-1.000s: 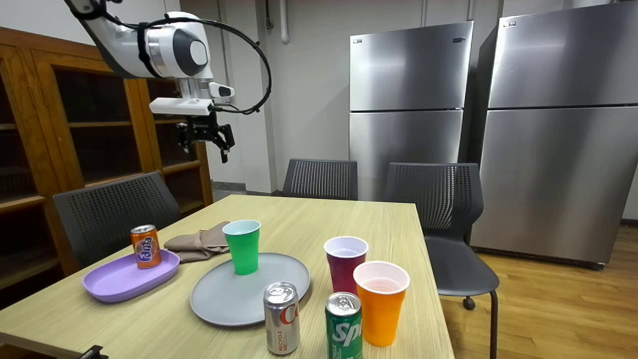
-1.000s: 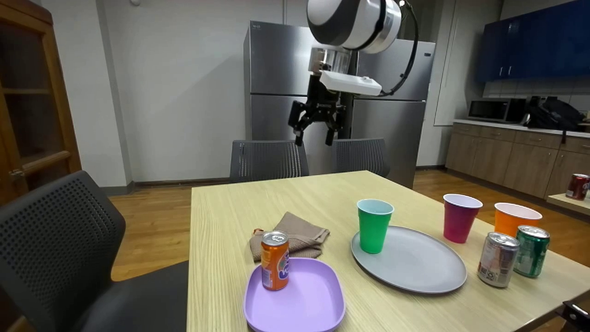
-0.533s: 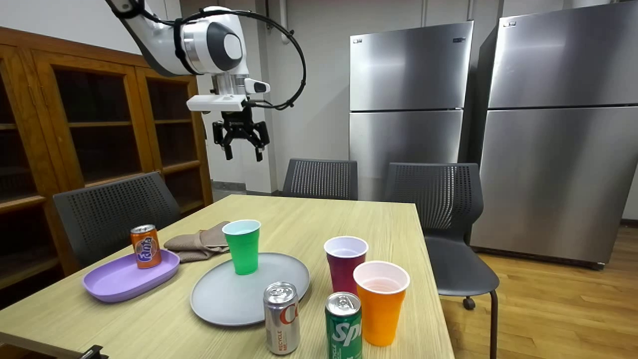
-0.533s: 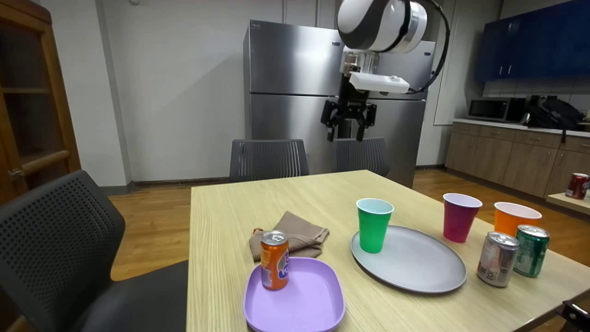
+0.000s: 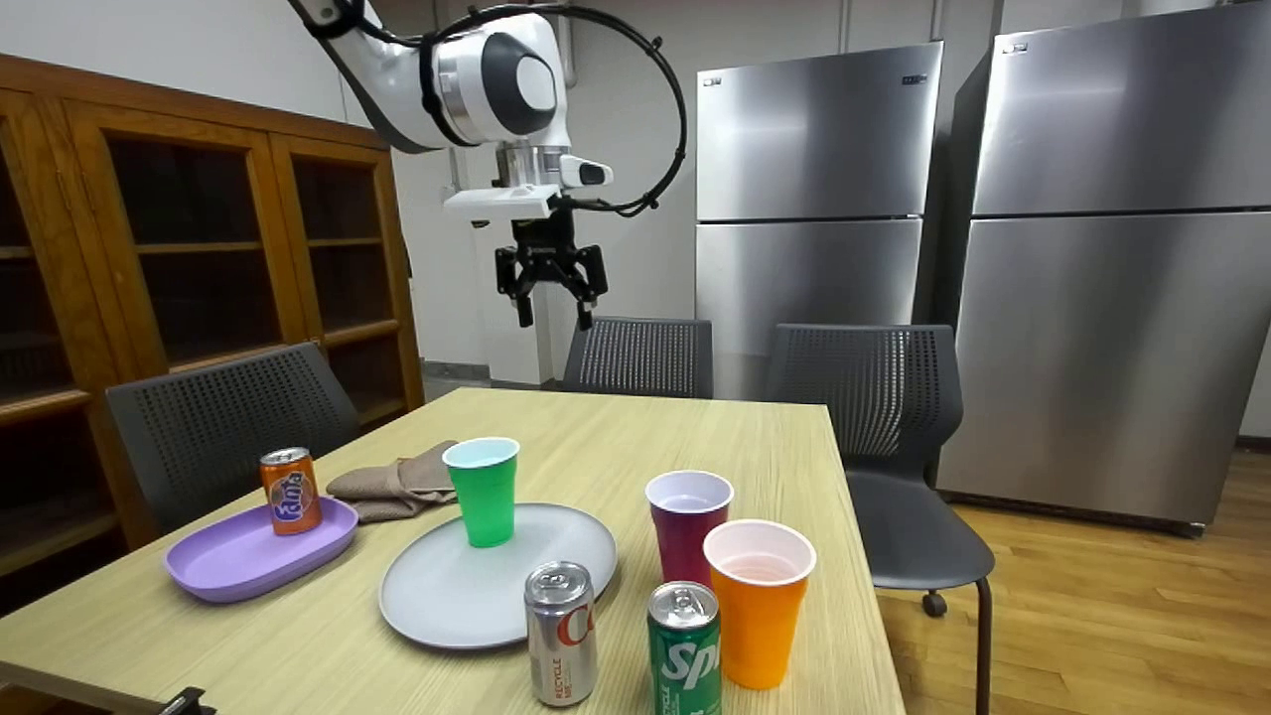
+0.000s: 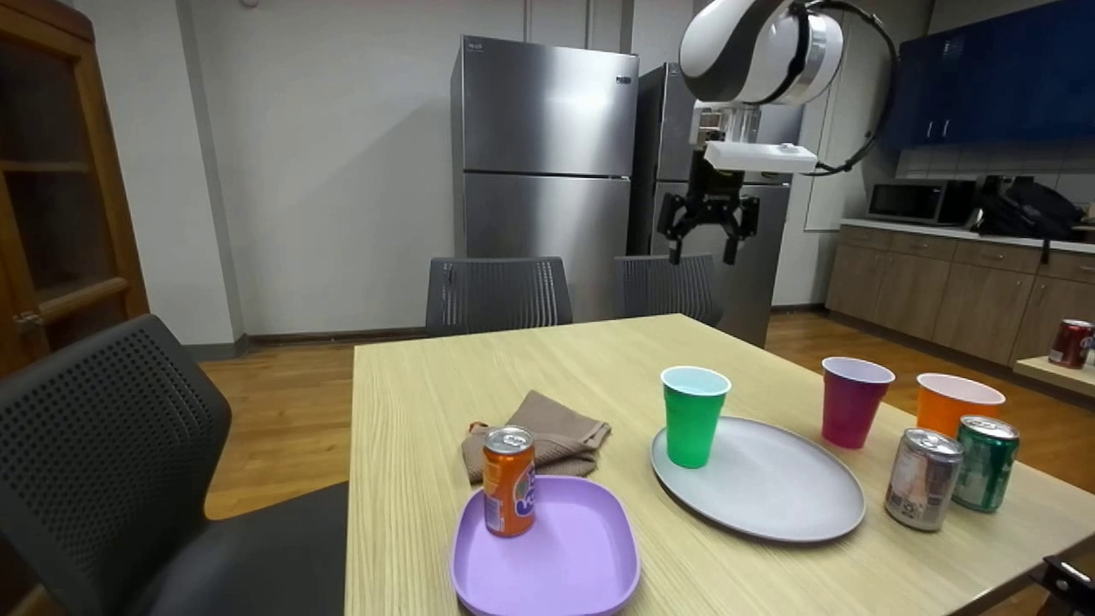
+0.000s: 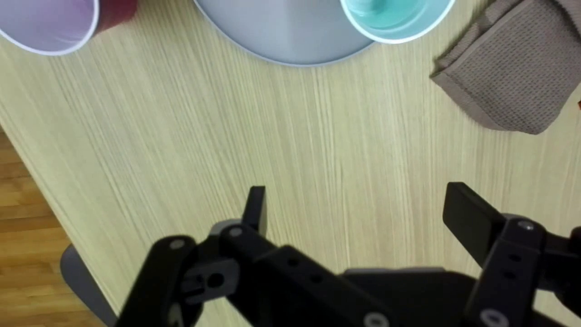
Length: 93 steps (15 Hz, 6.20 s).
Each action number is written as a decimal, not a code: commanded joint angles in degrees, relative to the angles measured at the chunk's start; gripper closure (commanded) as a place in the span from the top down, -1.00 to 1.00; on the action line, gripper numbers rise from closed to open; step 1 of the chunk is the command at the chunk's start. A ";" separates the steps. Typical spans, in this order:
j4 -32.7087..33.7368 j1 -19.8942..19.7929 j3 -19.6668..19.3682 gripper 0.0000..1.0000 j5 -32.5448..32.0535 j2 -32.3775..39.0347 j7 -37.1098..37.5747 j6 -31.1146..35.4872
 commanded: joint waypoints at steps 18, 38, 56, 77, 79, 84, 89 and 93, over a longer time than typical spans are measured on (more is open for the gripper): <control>-4.22 -6.52 -5.82 1.00 0.31 4.32 6.18 -0.96; -0.80 -8.14 -8.01 1.00 5.18 14.46 14.87 -2.32; -0.74 -8.56 -9.39 -1.00 4.58 13.80 15.45 -2.50; -11.13 -4.51 -6.05 -0.98 4.15 0.28 15.50 -0.88; -11.13 -3.74 -5.19 -0.98 4.22 0.52 15.65 -1.02; -9.60 -2.32 -3.60 -0.98 4.79 2.76 16.19 -1.36; -8.25 -1.65 -2.58 -0.98 5.17 4.44 16.38 -1.89; -6.62 -1.47 -2.24 -0.98 5.44 6.15 16.60 -2.36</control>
